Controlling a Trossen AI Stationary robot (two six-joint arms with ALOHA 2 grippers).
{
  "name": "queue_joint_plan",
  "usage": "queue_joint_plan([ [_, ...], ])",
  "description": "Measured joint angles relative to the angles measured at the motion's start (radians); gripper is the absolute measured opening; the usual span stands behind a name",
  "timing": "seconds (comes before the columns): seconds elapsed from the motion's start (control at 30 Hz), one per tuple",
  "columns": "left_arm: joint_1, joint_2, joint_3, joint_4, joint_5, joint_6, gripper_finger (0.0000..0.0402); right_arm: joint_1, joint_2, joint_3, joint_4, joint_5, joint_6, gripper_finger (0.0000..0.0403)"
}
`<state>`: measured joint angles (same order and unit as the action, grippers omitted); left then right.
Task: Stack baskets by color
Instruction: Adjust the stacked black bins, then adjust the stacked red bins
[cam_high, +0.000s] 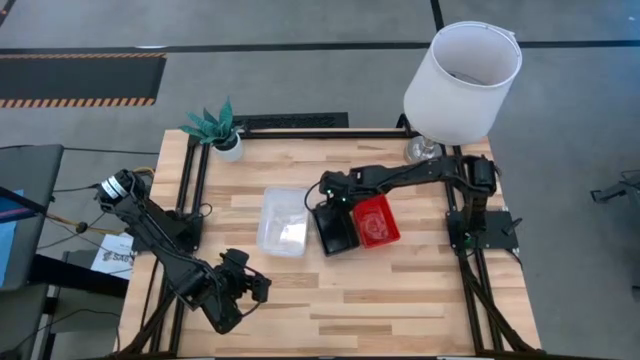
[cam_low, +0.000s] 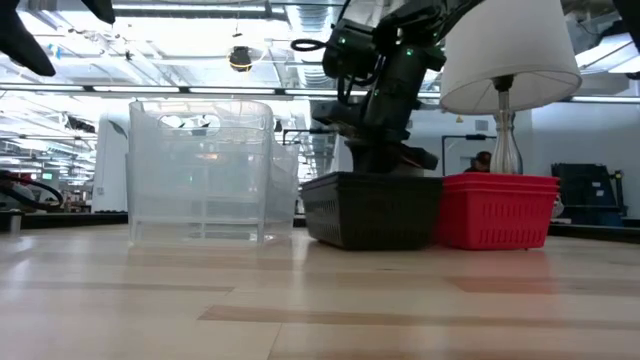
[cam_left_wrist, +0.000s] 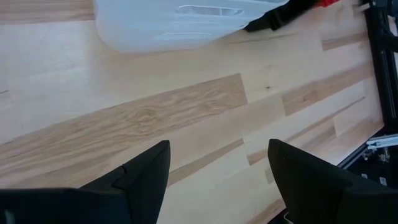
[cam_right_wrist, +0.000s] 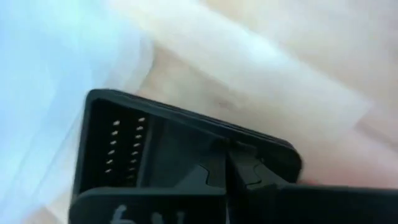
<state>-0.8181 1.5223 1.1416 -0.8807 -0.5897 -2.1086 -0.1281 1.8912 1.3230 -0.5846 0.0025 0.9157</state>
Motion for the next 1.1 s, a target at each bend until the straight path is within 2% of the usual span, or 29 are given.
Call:
queue_joint_plan([
  [0.17, 0.0, 0.0, 0.0, -0.002, -0.001, 0.0, 0.0258, -0.026, -0.02, 0.005, -0.011, -0.021, -0.023, 0.0007],
  [0.3, 0.0, 0.0, 0.0, -0.003, -0.002, -0.001, 0.0258, -0.014, -0.095, 0.036, -0.072, -0.012, -0.074, 0.0008],
  [0.43, 0.0, 0.0, 0.0, -0.003, -0.001, 0.0, 0.0258, 0.024, -0.188, 0.046, -0.264, 0.073, -0.102, 0.0004],
  [0.57, 0.0, 0.0, 0.0, -0.003, -0.002, 0.0, 0.0258, 0.073, -0.203, 0.042, -0.514, 0.133, -0.099, 0.0004],
  [0.67, 0.0, 0.0, 0.0, -0.003, -0.003, 0.0, 0.0258, 0.117, -0.198, 0.022, -0.614, 0.151, -0.079, 0.0007],
  [0.9, 0.0, 0.0, 0.0, -0.001, 0.001, 0.018, 0.0258, 0.208, -0.181, -0.063, -0.646, 0.153, 0.02, 0.0004],
  [1.1, 0.0, 0.0, 0.0, -0.001, 0.005, 0.044, 0.0258, 0.249, -0.18, -0.091, -0.59, 0.126, 0.087, 0.0007],
])
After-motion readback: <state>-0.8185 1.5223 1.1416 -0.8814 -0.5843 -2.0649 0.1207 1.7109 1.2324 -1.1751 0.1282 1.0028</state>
